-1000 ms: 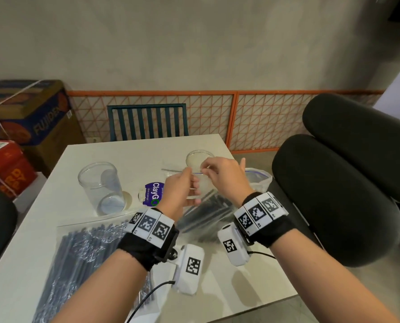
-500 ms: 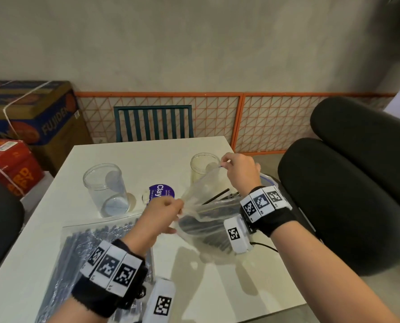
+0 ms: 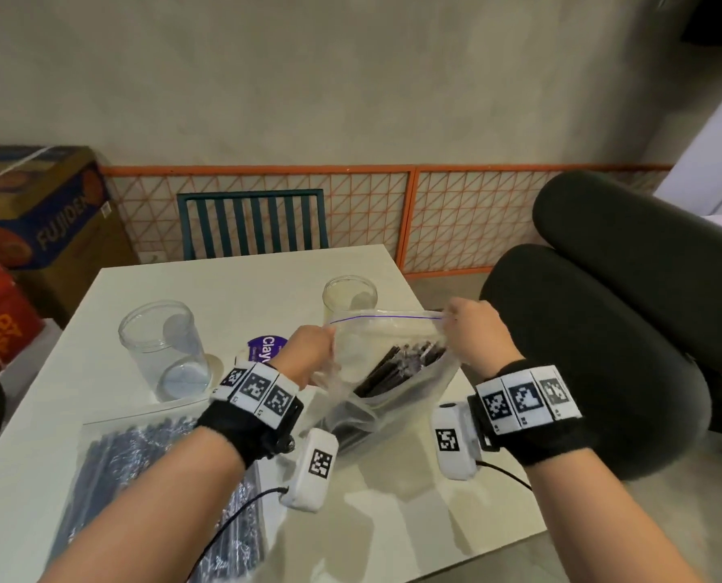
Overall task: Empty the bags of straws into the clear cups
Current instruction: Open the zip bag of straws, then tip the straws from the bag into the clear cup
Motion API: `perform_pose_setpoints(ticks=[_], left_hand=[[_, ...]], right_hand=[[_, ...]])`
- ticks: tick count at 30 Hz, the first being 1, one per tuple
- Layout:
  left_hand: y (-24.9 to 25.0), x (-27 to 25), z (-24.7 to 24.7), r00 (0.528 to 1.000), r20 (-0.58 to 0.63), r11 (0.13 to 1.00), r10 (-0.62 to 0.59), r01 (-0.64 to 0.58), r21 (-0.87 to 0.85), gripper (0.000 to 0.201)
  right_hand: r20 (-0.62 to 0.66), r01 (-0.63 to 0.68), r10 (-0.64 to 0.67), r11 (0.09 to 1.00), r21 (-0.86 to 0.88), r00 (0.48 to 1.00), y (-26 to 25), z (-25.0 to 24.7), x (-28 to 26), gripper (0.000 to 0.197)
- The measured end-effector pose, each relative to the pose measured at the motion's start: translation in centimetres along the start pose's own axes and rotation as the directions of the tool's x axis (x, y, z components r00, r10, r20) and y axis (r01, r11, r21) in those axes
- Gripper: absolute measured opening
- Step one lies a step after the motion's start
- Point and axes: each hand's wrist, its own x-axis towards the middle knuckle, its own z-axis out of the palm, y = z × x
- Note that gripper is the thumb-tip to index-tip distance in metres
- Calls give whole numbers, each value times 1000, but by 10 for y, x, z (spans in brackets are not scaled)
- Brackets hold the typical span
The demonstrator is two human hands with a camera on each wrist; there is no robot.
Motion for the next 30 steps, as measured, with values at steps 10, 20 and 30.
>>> perform_pose_setpoints(ticks=[10, 20, 30], left_hand=[[-11, 8, -3, 972, 50, 937, -230, 235, -258, 52], [-36, -24, 2, 865, 449, 329, -224, 500, -801, 13], [-46, -33, 35, 929, 293, 196, -225, 338, -921, 26]], right_hand=[[517, -543, 170, 211, 813, 839, 11, 39, 10, 35], [375, -360, 121, 644, 675, 919, -4, 40, 3, 29], [495, -514, 178, 480, 710, 850, 27, 45, -19, 39]])
